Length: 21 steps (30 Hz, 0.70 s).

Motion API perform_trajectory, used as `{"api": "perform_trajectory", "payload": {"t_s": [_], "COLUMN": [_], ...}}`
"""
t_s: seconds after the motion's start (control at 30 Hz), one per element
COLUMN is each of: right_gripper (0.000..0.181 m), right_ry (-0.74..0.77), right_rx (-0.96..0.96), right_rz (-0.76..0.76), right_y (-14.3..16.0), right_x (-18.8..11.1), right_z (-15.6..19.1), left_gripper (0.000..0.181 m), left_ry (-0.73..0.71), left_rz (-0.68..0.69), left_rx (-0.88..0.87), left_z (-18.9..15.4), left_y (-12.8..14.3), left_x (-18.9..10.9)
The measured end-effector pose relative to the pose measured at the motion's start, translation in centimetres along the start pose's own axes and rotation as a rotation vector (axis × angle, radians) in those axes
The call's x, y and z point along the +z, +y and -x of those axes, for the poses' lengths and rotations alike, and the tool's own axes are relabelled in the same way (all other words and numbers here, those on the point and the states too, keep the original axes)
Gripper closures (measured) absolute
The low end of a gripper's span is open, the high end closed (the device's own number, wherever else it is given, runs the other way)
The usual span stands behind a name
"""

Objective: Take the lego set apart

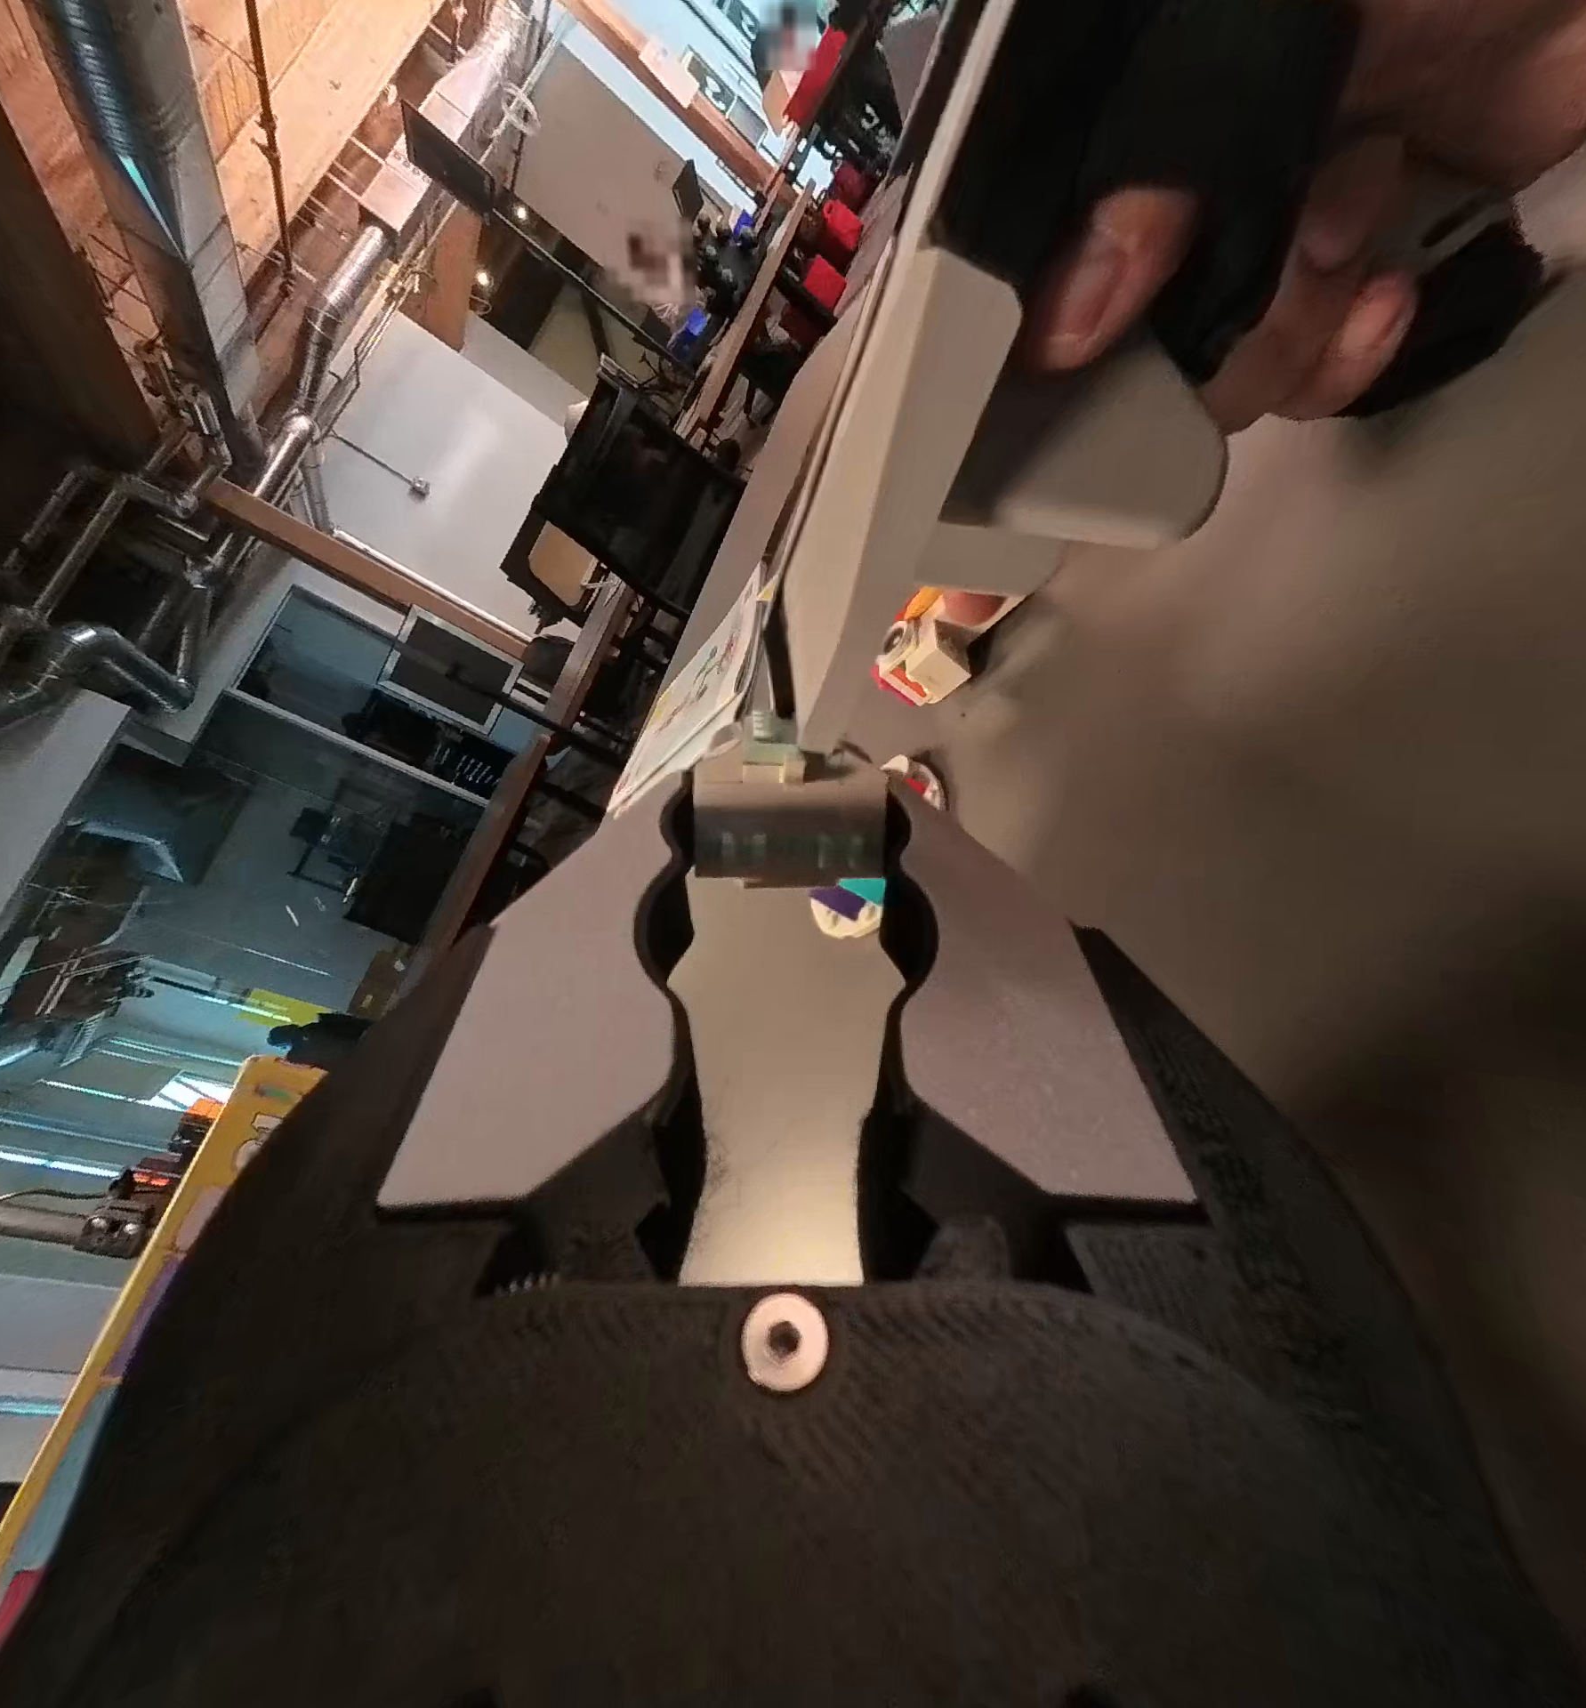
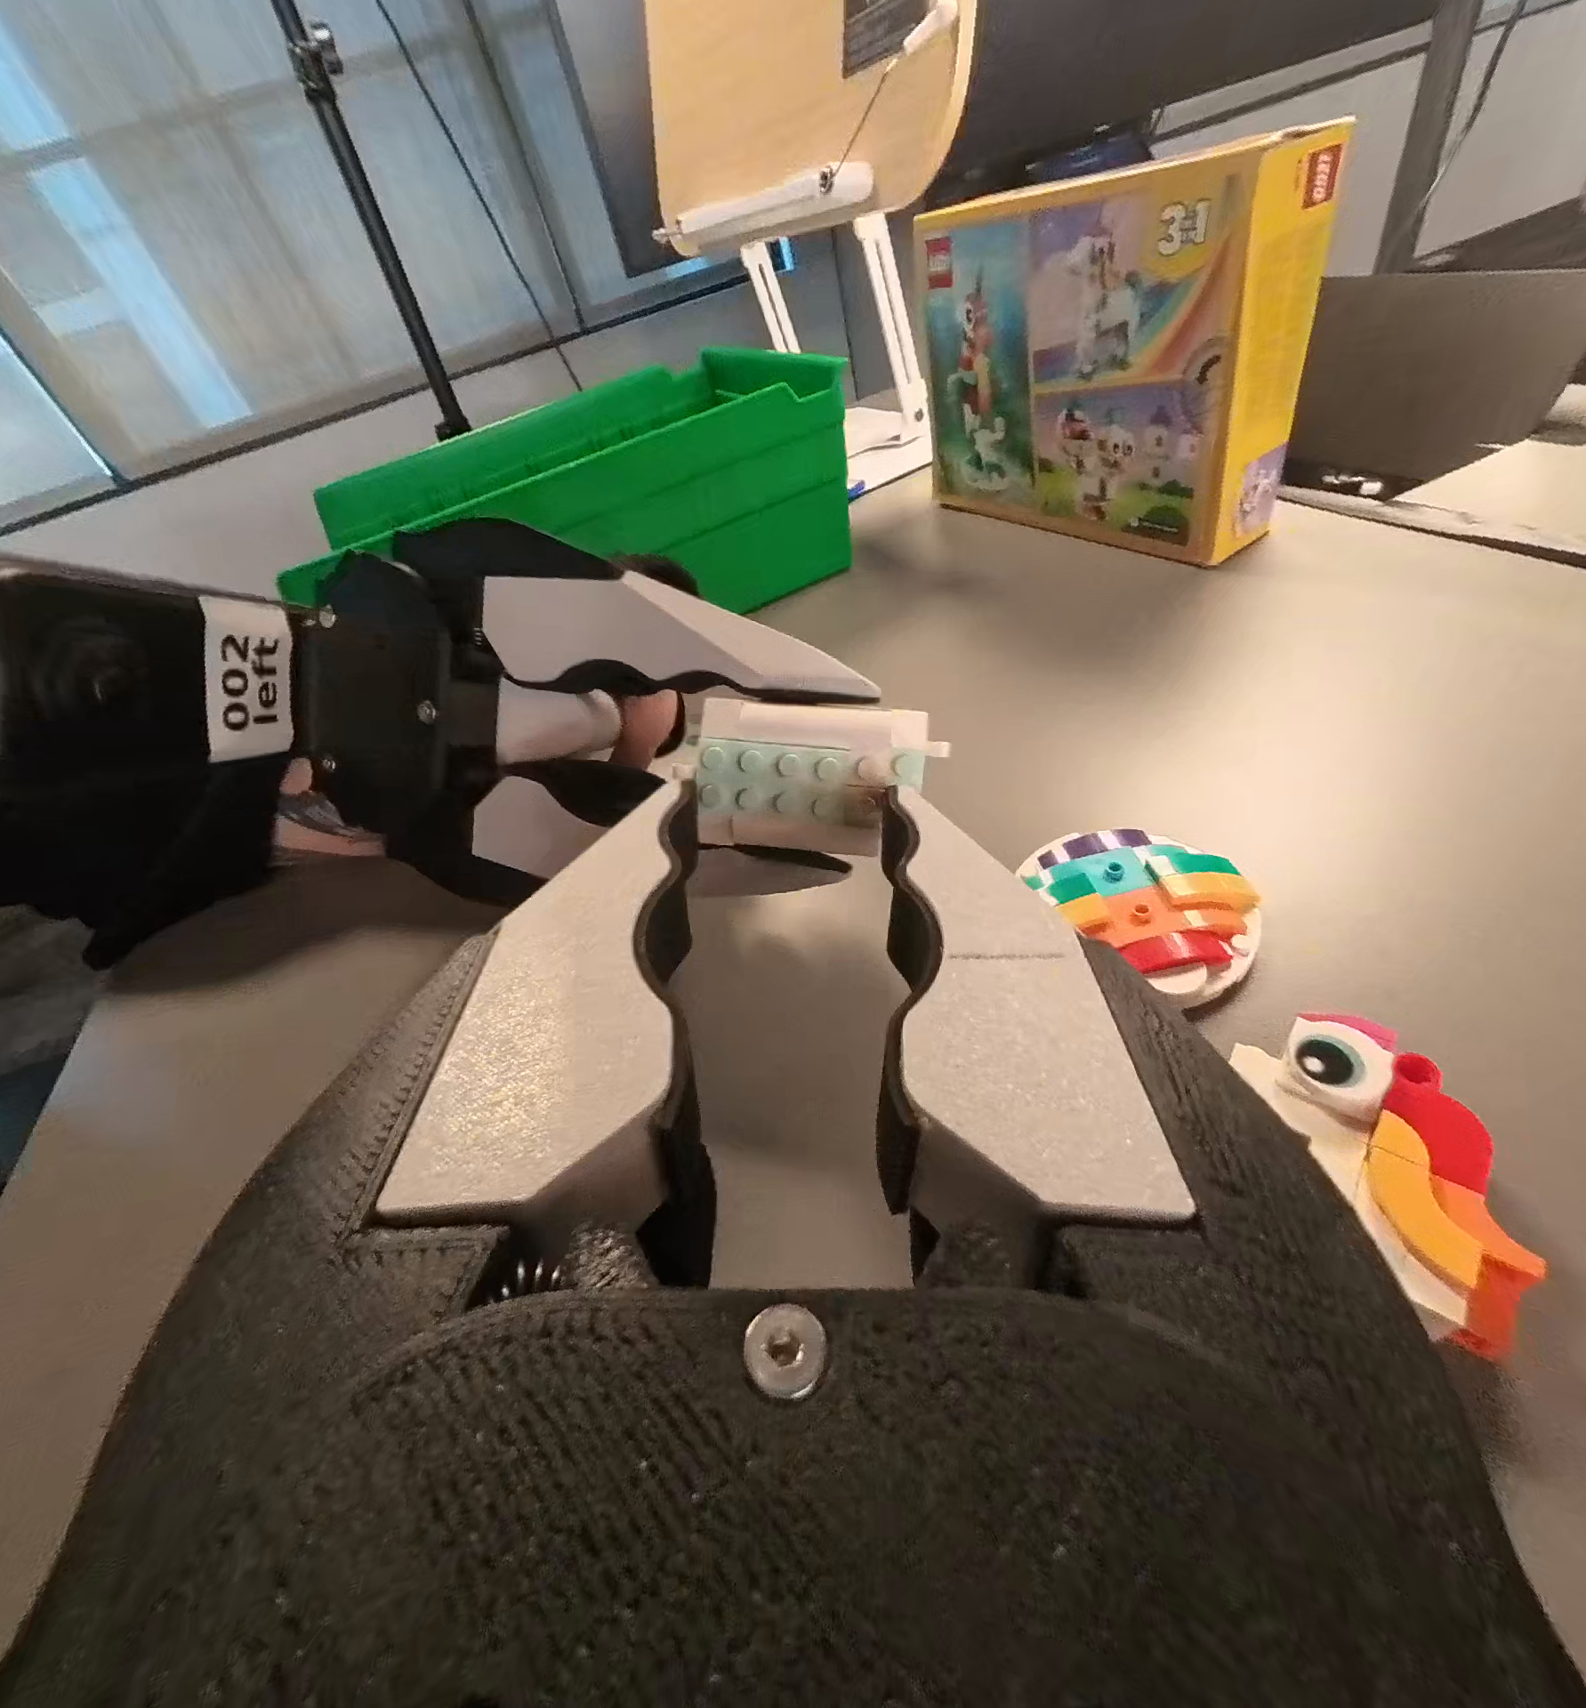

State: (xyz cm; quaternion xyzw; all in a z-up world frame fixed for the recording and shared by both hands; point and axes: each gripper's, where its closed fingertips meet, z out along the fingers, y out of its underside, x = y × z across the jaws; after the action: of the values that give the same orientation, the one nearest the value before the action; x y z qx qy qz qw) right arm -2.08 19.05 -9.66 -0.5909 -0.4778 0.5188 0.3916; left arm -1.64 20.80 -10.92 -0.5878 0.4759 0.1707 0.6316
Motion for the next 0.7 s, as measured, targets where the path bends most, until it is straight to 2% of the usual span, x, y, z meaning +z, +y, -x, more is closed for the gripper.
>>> {"api": "perform_trajectory", "payload": {"t_s": [0.33,0.47,0.57,0.7], "right_gripper": [0.139,0.139,0.141,0.141], "right_ry": [-0.014,0.02,0.012,-0.103], "right_rx": [0.208,0.153,0.13,0.115], "right_rz": [-0.03,0.007,0.042,0.073], "right_y": [0.2,0.6,0.9,1.2], "right_x": [0.4,0.6,0.6,-0.3], "right_z": [-0.6,-0.7,-0.6,0.3], "left_gripper": [0.145,0.145,0.144,0.144], "left_ry": [-0.085,-0.082,-0.055,-0.008], "left_rz": [0.113,0.122,0.1,0.006], "left_rx": [0.213,0.213,0.224,0.25], "left_z": [0.1,-0.2,-0.5,-1.3], "left_y": [0.6,0.4,0.4,-0.9], "left_x": [0.3,0.3,0.3,-0.1]}}
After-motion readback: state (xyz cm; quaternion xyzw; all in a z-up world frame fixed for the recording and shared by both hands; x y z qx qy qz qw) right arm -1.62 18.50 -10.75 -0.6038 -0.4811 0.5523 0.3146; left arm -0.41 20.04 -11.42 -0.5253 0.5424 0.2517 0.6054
